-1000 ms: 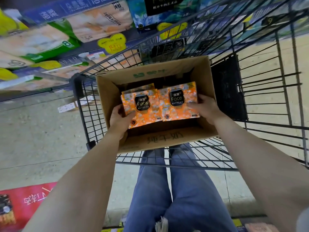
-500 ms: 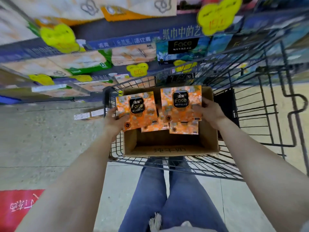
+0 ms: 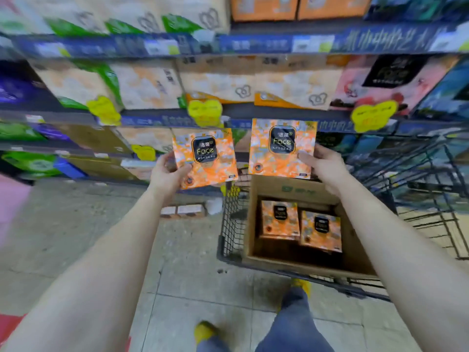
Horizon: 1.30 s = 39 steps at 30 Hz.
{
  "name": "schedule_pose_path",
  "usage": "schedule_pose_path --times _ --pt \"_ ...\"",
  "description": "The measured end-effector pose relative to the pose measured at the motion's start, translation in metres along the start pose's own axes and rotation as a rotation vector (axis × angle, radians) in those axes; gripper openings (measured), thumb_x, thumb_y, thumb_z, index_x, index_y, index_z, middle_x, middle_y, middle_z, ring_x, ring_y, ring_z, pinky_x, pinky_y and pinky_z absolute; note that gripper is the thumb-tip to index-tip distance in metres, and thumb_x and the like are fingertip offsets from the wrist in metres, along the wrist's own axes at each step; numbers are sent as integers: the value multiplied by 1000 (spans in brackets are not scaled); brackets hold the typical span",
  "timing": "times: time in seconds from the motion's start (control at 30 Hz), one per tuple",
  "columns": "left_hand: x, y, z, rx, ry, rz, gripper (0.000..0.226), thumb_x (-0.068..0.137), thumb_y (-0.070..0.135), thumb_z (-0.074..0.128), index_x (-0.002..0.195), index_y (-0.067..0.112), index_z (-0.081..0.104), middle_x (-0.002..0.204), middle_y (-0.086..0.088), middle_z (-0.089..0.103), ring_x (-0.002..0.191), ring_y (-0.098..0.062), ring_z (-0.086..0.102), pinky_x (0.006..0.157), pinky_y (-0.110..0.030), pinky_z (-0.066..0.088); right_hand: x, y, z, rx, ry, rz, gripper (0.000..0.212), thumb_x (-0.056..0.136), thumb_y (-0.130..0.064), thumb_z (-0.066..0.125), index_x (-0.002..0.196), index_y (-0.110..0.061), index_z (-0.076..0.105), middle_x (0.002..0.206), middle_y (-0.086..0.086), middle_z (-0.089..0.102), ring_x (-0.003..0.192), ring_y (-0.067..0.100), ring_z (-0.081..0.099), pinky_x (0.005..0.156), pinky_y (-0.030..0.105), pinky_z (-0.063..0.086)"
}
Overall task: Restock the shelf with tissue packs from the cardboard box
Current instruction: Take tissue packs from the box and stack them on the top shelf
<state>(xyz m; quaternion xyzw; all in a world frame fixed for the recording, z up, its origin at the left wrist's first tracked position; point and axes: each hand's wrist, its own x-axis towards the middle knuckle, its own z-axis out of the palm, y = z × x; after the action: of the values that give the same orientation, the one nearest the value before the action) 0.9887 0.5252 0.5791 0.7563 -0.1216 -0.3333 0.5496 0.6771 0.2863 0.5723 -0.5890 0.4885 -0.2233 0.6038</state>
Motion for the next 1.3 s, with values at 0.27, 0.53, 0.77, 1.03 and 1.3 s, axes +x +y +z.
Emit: schedule_pose_path --times 0.27,0.53,0.77,1.03,1.3 --pt "-19 80 -162 -93 -37 223 54 94 1 75 136 22 49 104 -9 74 84 -21 73 81 -47 58 -78 -115 123 38 18 -206 15 91 -24 75 105 -28 74 114 6 77 109 33 71 97 65 50" --pt "-23 185 -279 -134 32 440 60 94 4 76 145 14 47 105 -8 73 77 -13 76 74 -43 64 -111 -251 206 121 24 -427 27 97 -4 66 124 -3 65 107 11 72 84 16 70 85 38 61" --pt "-2 280 -334 -164 90 620 59 95 3 74 146 10 46 110 -16 76 70 -11 76 58 -32 62 -97 -357 251 154 -5 -594 17 98 -12 66 115 -17 68 111 11 73 95 26 70 92 46 57" --pt "48 374 -382 -100 160 770 52 92 14 80 138 22 55 114 -6 74 101 -24 76 82 -48 63 -60 -486 307 144 -30 -782 9 96 -14 69 96 -22 72 93 3 72 78 12 67 74 26 55" --pt "113 444 -409 -145 169 826 57 94 8 76 144 16 50 99 2 75 69 -3 76 52 -21 57 -11 -584 356 123 -14 -911 6 97 -17 69 100 -21 72 96 6 72 82 17 67 80 33 56"
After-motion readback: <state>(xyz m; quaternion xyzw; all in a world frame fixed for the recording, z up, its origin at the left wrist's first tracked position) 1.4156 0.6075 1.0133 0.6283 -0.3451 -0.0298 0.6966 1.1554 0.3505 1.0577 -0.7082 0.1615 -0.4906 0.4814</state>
